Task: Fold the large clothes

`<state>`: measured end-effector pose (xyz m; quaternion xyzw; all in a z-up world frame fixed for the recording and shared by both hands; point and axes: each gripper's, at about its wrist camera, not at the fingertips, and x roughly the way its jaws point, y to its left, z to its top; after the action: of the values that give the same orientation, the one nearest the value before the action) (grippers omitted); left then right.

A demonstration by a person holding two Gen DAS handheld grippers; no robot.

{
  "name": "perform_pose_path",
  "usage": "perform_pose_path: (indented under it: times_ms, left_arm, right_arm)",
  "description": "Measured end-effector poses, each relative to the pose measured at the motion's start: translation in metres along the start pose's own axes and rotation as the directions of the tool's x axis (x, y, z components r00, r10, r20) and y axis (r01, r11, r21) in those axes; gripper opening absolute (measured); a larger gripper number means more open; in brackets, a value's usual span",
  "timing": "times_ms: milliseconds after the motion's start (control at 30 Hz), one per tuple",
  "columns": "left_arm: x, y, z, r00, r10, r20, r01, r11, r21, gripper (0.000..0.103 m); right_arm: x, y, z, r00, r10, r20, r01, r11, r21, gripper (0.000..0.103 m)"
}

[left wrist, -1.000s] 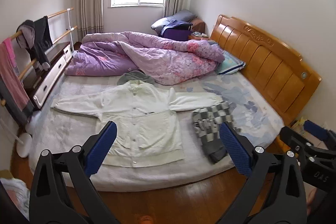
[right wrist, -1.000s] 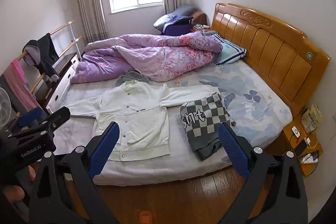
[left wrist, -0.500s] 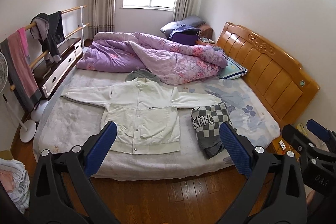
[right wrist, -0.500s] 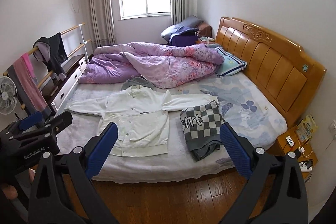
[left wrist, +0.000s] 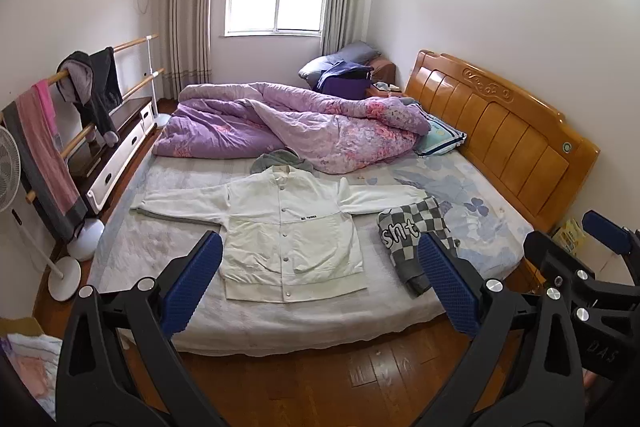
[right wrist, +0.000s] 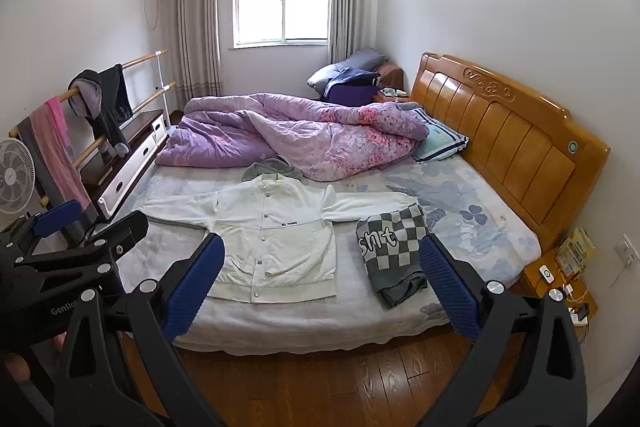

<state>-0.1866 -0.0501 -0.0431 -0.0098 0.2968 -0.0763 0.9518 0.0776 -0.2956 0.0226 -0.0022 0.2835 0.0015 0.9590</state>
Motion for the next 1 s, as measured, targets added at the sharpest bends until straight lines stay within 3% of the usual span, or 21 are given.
perform_pose_path:
  times_ms: [433, 1000]
  left_arm:
    - [-0.011, 0.024, -0.005, 1.000, -0.026, 0.006, 0.026, 1.000, 0.015, 0.098]
    - [0.005, 0.029, 0.004, 0.999, -0.029, 0.014, 0.029, 0.999, 0.032, 0.098]
  right_arm:
    - [-0.005, 0.031, -0.001, 0.999, -0.047, 0.007, 0.047, 0.999, -0.002, 0.094]
    - [0.000, 0.039, -0.001, 0.998, -0.070, 0.007, 0.070, 0.997, 0.010, 0.094]
